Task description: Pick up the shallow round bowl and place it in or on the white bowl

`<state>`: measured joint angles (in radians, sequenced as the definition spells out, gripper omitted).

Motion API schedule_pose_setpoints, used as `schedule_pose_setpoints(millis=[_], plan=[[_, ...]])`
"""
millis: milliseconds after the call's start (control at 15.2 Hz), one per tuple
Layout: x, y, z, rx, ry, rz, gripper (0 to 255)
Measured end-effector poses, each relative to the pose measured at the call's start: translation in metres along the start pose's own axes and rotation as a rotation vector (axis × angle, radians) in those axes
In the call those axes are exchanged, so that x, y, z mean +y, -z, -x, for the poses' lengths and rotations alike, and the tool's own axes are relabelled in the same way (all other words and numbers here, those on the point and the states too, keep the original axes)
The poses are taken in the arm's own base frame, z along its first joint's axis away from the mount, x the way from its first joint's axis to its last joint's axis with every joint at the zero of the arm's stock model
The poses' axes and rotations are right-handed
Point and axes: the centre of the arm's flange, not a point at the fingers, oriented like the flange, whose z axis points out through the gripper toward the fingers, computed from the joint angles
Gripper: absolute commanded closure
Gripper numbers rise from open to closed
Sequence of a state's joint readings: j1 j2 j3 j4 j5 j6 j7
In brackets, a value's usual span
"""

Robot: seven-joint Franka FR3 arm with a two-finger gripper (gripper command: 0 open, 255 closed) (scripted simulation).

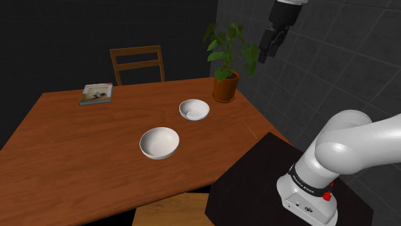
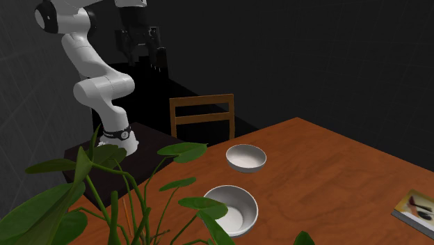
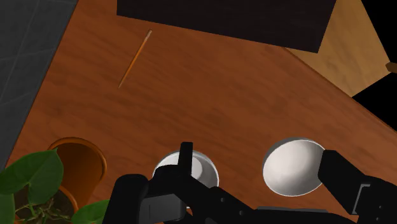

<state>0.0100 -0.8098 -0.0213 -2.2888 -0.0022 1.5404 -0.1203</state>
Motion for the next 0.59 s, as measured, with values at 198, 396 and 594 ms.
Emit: schedule_pose_setpoints(millis=[198,396,594], plan=[[-0.004,-0.014,-0.005,-0.001,-0.003,-0.004,0],[-0.016,-0.043,-0.025,-0.005,-0.009,-0.013,0],[-0.025,-0.074,-0.045,-0.006,-0.017,-0.023,0]])
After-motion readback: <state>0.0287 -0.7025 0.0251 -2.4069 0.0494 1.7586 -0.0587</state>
